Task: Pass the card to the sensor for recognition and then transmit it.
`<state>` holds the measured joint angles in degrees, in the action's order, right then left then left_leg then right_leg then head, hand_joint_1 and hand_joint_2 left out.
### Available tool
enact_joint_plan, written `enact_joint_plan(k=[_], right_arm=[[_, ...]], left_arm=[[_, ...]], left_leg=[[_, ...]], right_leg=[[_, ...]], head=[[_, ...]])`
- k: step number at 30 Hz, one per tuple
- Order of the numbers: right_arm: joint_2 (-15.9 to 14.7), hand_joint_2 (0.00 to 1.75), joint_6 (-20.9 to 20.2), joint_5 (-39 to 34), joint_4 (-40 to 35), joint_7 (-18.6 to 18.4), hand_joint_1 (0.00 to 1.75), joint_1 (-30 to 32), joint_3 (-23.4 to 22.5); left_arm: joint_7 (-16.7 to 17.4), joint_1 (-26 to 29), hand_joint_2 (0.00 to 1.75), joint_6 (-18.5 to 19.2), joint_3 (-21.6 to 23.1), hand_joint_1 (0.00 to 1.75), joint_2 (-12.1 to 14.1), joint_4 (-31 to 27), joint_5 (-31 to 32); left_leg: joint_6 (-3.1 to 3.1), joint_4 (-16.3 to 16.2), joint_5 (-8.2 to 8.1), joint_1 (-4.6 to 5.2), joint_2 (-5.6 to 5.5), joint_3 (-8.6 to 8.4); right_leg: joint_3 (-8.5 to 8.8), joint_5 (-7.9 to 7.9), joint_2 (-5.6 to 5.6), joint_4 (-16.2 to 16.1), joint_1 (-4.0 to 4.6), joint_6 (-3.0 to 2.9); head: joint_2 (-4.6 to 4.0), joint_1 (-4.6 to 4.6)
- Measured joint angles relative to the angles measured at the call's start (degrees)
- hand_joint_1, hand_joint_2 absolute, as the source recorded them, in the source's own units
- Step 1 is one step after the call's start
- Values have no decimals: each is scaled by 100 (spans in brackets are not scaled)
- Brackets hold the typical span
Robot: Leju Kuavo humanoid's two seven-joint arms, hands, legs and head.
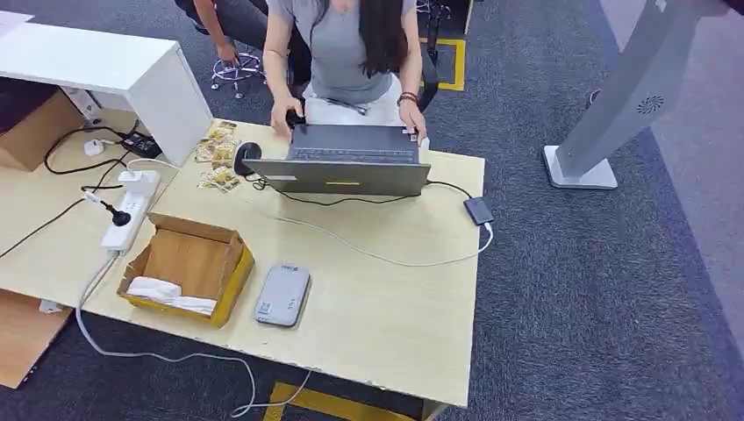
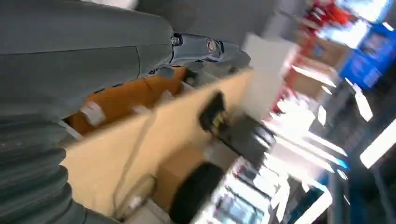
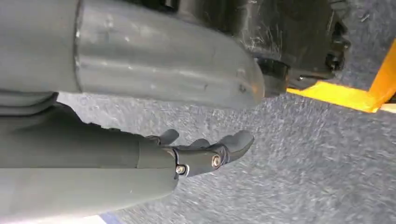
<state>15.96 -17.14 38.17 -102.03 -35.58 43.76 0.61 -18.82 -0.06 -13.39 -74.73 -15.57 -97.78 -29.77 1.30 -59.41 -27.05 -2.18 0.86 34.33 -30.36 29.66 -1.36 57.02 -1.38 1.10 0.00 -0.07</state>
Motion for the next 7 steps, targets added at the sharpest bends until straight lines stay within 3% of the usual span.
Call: enact_joint_plan(k=[1, 2, 4, 5, 7], right_arm=[[0, 0, -81, 74, 15, 72, 0, -31, -68], [0, 175, -144, 133, 39, 131, 0, -66, -122], [0, 175, -249, 190, 103, 214, 0, -137, -223], [0, 175, -280, 212, 149, 236, 0, -179, -264], [0, 175, -312, 212, 218, 253, 0, -231, -321]], left_arm=[[55, -8, 0, -210, -92, 0, -79, 227, -13], [78, -9, 0, -382, -144, 0, -168, 457, -24], [184, -5, 0, -759, -161, 0, -290, 966, -11], [231, -5, 175, -1001, -161, 0, -338, 1295, 11], [249, -4, 175, -1191, -157, 0, -417, 1762, 20]], left_leg=[[0, 0, -1, 0, 0, 0], [0, 0, -1, 3, 0, 0], [-4, -1, -3, 5, -5, -1], [-4, -1, -3, 7, -5, -2], [-5, -2, -2, 6, -4, -3]], right_leg=[[0, 0, 0, -1, 0, 1], [1, -1, 0, -3, -3, 1], [3, -1, -5, -4, -6, 2], [3, -3, -4, -4, -8, 4], [3, -4, -3, -4, -7, 5]], head=[[0, 2], [0, 2], [0, 4], [0, 2], [0, 4]])
